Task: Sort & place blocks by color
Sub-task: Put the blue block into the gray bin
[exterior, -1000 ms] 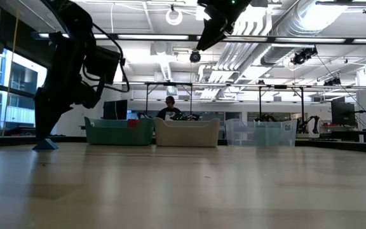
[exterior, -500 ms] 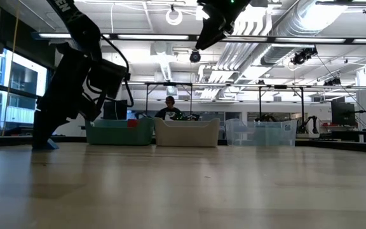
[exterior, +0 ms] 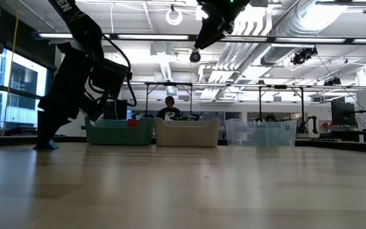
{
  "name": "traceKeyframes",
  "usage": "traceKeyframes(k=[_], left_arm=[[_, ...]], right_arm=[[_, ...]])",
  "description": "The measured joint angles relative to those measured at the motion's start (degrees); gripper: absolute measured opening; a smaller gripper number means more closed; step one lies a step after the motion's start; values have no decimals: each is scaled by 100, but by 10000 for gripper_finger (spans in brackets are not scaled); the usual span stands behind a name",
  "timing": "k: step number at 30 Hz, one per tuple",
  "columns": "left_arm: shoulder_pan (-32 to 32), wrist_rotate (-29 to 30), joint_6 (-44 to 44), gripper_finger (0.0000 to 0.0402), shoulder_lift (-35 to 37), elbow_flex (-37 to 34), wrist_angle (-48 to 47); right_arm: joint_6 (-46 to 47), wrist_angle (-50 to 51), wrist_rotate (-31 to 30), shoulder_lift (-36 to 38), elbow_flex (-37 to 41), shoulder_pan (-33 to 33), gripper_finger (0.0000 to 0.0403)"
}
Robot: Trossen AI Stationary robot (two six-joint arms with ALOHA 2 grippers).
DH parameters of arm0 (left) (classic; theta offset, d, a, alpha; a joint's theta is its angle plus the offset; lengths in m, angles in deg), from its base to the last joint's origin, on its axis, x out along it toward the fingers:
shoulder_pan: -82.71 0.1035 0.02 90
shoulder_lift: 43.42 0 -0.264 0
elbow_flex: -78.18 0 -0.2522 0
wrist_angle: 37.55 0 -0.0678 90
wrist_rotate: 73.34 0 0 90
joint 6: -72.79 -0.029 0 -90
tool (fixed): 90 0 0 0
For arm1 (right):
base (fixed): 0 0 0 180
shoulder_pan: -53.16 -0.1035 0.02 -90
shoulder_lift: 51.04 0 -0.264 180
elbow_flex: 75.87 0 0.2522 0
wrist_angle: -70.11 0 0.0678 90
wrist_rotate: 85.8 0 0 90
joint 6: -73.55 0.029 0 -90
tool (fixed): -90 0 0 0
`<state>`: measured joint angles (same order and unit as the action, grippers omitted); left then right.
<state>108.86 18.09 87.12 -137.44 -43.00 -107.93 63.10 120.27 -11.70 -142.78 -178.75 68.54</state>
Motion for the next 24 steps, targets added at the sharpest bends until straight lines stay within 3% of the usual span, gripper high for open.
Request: traceKeyframes(k=[18, 24], left_arm=[[-7, 50, -446, 143, 7, 9, 112], [-4, 79, -491, 100, 11, 13, 138]], right_arm=[[15, -105, -37, 0, 0, 0, 213], [15, -105, -37, 0, 0, 1, 213]])
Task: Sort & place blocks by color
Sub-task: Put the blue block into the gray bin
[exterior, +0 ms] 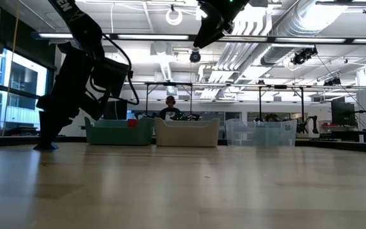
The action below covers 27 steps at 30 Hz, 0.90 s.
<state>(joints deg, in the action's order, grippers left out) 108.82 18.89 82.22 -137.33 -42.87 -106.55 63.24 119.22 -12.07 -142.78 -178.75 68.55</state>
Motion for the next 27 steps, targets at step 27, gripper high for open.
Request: traceKeyframes(k=[27], left_arm=[[103, -467, -783, 1, 111, 1354, 559]], right_arm=[[587, -4, -32, 0, -2, -1, 213]])
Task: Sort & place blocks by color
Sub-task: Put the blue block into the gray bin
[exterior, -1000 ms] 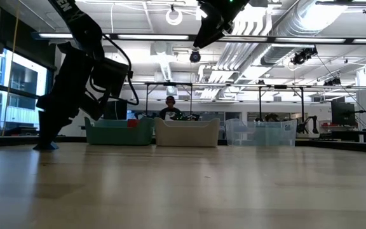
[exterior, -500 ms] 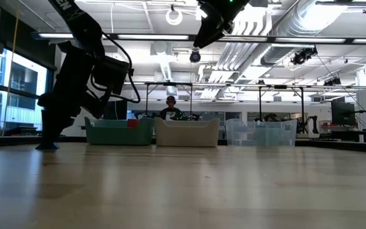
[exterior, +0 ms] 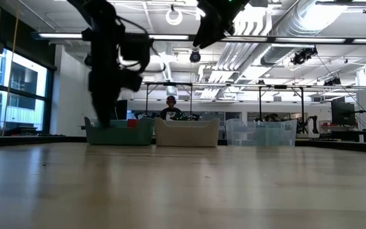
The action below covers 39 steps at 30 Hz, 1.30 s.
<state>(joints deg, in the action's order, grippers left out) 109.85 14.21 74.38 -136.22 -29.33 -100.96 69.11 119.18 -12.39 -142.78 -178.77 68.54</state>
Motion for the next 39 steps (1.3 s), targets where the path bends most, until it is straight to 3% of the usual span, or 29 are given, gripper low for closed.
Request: traceKeyframes(k=[11, 17, 26, 39], left_arm=[[344, -257, -574, 0, 2, 1082, 676], [550, -261, -636, 0, 2, 1254, 1397], [858, -259, -637, 0, 4, 1260, 2536], [1160, -246, -331, 0, -732, 1266, 3704]], right_arm=[[468, -180, -890, 0, 0, 0, 213], [454, -790, -1163, 0, 0, 0, 213], [447, -1336, -2084, 0, -2, 0, 213], [447, -1547, -2089, 0, -4, 138, 213]])
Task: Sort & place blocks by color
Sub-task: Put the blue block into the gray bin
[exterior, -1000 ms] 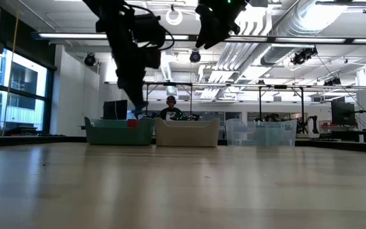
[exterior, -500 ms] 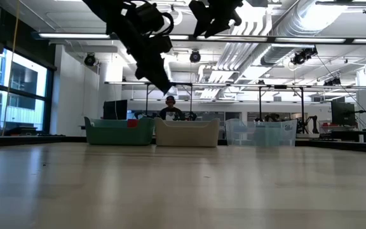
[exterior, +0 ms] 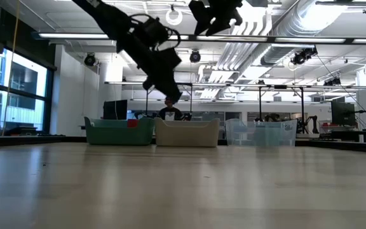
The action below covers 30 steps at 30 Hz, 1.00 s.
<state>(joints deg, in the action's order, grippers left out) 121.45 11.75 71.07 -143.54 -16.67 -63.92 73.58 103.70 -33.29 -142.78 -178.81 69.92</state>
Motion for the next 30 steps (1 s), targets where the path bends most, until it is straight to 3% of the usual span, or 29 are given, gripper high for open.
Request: traceKeyframes(k=[9, 21, 30], left_arm=[[101, 32, 168, 0, -717, -4, -42], [139, 107, 365, 3, -1030, -4, -18], [138, 40, 413, 51, -1030, -4, 21]], right_arm=[[0, 1, 112, 0, 0, 285, 213], [2, 52, 378, 0, 0, 426, 213], [0, 87, 393, 0, 0, 426, 213]])
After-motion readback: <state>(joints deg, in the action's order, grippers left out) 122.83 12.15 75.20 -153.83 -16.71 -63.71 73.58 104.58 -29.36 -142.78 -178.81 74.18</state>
